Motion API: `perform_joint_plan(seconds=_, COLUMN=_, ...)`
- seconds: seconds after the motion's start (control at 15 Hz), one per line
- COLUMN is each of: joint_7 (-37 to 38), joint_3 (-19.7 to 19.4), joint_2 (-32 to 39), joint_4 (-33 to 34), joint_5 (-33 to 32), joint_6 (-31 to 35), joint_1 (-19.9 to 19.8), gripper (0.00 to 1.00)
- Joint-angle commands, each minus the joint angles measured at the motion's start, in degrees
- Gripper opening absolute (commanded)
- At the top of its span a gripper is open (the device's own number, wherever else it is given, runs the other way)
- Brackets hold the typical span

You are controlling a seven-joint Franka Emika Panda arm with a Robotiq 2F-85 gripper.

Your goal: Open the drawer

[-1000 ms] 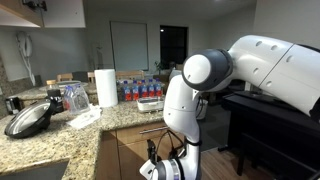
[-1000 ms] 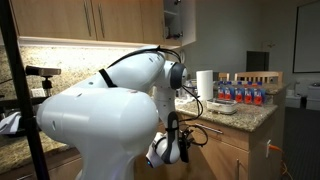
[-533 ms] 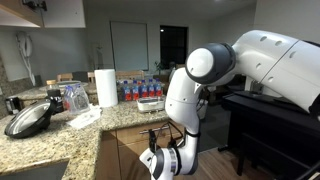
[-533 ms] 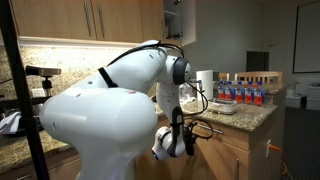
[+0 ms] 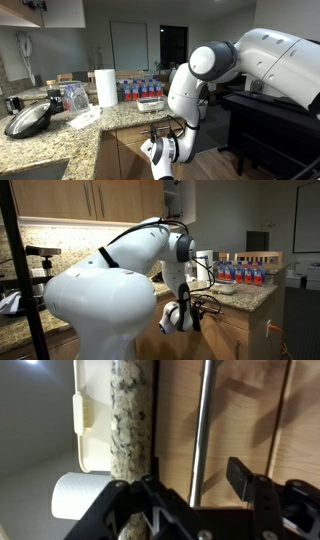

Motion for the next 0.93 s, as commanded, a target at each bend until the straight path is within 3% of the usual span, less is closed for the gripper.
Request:
perform_joint_plan(seconds=0.0, joint_7=-3.1, joint_3=-0.1, joint_2=-1.5, joint_4=0.1, joint_5=0.6, joint_6=2.9, joint_1=-1.4, gripper=0.40)
perform_joint_plan(seconds=0.33, joint_7=-4.7, joint_3=0.1, joint_2=-0.8, joint_4=0.4, joint_5=0.5, joint_6=4.2, joint_1=-1.1, gripper=0.09)
perform_joint_plan(seconds=0.47, joint_7=-5.0, joint_3=0.2, joint_2=-0.4, joint_4=0.5, joint_5=0.6, joint_6=4.1, joint_1=-0.8, gripper=0.04)
perform_joint_plan(seconds=0.6, joint_7=-5.1, joint_3=0.3, joint_2=-0.5, joint_4=0.7, joint_5=1.0, joint_6=3.9, joint_1=-0.9, gripper=0.09)
perform_joint_plan(seconds=0.87, joint_7=-4.7, joint_3=0.4, joint_2=-0.7, joint_4=0.9, joint_5=1.4, joint_6=3.8, joint_1=-1.1, gripper=0.09)
